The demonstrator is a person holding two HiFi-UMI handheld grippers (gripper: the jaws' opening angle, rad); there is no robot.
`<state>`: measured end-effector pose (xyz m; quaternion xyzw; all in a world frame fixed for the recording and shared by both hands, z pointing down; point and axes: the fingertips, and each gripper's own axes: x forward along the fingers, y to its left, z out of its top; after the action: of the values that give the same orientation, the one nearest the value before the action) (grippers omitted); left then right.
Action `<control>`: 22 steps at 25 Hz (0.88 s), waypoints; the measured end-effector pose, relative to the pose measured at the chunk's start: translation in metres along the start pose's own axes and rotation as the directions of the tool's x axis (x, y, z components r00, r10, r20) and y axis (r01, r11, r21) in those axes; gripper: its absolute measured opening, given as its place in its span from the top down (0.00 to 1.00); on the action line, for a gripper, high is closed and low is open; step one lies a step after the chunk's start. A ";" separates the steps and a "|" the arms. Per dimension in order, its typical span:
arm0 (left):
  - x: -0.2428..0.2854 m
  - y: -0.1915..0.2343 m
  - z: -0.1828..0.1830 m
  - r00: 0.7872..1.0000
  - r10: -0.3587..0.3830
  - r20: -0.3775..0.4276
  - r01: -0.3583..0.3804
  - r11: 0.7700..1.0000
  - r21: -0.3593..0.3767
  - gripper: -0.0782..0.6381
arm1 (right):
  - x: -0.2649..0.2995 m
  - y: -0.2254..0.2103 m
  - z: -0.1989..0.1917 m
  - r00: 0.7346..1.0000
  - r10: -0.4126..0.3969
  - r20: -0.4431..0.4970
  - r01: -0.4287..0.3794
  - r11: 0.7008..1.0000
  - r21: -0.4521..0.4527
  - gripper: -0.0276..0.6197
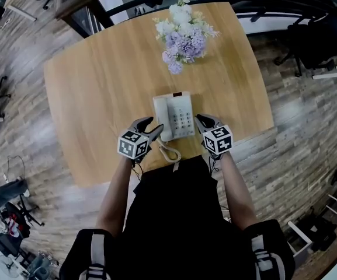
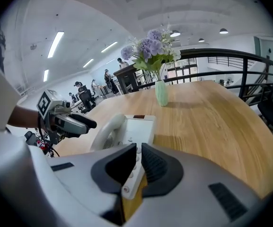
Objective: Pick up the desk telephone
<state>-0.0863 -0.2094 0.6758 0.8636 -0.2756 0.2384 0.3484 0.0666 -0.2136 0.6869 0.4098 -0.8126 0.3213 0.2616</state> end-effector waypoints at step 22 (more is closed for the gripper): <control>0.053 0.016 -0.037 0.995 -0.049 -0.083 0.026 0.967 -0.254 0.39 | 0.055 0.000 -0.031 0.969 0.209 -0.134 -0.208 0.978 0.022 0.57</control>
<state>-0.0658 -0.2083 0.7385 0.8059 -0.2714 0.2329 0.4717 0.0428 -0.2183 0.7458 0.3007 -0.8303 0.3770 0.2794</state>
